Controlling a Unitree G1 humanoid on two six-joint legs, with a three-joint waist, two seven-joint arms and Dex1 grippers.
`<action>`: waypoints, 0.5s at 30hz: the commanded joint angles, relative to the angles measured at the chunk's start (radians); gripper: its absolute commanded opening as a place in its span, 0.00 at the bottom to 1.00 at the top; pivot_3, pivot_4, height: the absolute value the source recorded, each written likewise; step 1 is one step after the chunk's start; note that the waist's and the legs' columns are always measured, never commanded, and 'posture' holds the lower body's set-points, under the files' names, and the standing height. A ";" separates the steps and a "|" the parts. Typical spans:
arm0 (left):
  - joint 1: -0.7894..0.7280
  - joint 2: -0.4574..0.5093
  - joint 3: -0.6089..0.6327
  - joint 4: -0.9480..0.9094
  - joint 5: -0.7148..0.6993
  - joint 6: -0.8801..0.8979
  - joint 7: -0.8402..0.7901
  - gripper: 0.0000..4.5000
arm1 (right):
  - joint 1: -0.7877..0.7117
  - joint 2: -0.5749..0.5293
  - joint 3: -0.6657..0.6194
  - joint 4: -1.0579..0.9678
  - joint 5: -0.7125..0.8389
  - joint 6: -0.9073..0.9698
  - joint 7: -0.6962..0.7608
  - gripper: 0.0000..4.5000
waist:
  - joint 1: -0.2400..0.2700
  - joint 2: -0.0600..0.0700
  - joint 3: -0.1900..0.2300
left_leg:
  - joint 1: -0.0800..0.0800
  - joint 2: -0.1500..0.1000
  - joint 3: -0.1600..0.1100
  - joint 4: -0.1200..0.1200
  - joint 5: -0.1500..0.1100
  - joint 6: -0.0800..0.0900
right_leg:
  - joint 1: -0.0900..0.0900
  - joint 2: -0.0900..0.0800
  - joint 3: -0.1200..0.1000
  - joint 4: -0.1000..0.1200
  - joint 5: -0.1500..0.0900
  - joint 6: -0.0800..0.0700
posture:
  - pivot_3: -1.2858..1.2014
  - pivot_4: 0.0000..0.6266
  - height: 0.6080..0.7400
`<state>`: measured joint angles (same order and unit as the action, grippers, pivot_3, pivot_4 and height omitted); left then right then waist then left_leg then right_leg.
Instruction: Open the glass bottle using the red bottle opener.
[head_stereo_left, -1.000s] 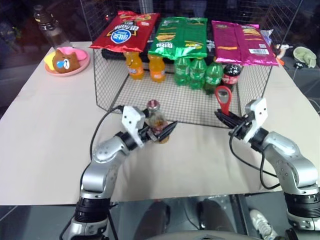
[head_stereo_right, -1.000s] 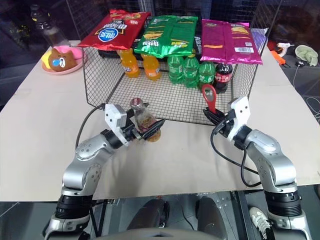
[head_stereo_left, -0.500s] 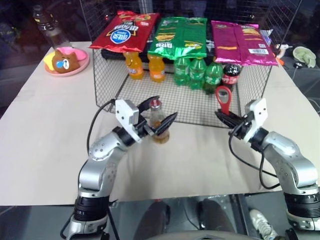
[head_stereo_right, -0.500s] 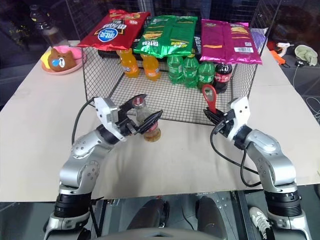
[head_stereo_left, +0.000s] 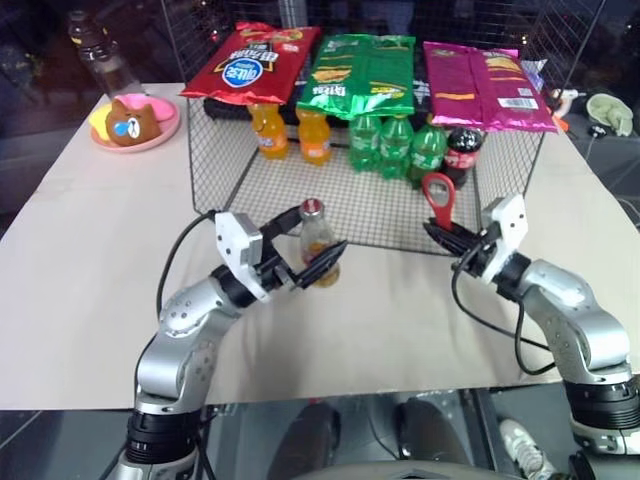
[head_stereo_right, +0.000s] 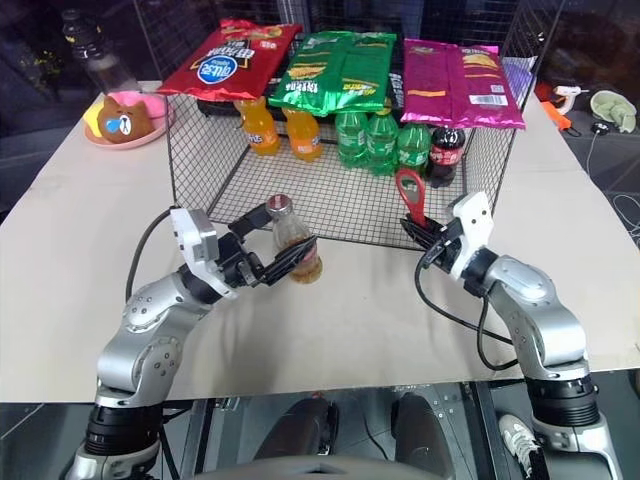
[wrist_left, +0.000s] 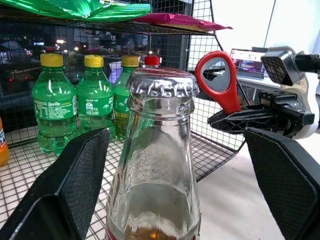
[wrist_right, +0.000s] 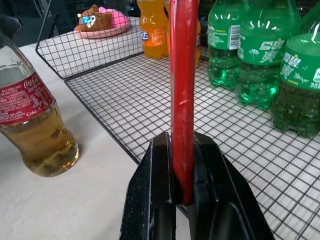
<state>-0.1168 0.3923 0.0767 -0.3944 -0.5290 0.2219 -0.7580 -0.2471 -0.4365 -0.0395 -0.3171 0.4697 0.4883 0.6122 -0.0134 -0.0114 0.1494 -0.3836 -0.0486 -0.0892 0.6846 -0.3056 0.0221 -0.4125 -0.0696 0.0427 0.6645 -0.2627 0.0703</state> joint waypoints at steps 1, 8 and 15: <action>-0.013 0.003 0.006 -0.007 0.005 -0.033 0.001 0.98 | -0.021 -0.003 0.002 -0.025 -0.003 -0.018 0.006 0.00 | 0.000 0.000 0.000 | 0.000 0.000 0.000 0.000 0.000 0.000 | 0.000 0.000 0.000 0.000 0.000 0.000 | 0.52 0.24 1.00; -0.038 -0.001 0.000 0.052 0.025 -0.058 -0.002 0.70 | -0.036 -0.004 0.040 -0.071 -0.011 -0.001 -0.002 0.00 | 0.000 0.000 0.000 | 0.000 0.000 0.000 0.000 0.000 0.000 | 0.000 0.000 0.000 0.000 0.000 0.000 | 0.52 0.24 1.00; -0.061 -0.005 -0.020 0.088 0.042 -0.081 -0.002 0.24 | -0.061 0.006 0.054 -0.105 -0.011 0.016 -0.026 0.00 | 0.001 0.000 0.000 | 0.001 0.000 0.000 0.000 0.000 0.000 | 0.001 0.000 0.000 0.000 0.000 0.000 | 0.52 0.24 1.00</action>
<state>-0.1829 0.3878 0.0691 -0.3174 -0.5004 0.1418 -0.7586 -0.2904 -0.4281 0.0234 -0.3742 0.4530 0.5040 0.5921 -0.0120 -0.0109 0.1491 -0.3831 -0.0488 -0.0894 0.6846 -0.3055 0.0221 -0.4118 -0.0699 0.0425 0.6643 -0.2627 0.0704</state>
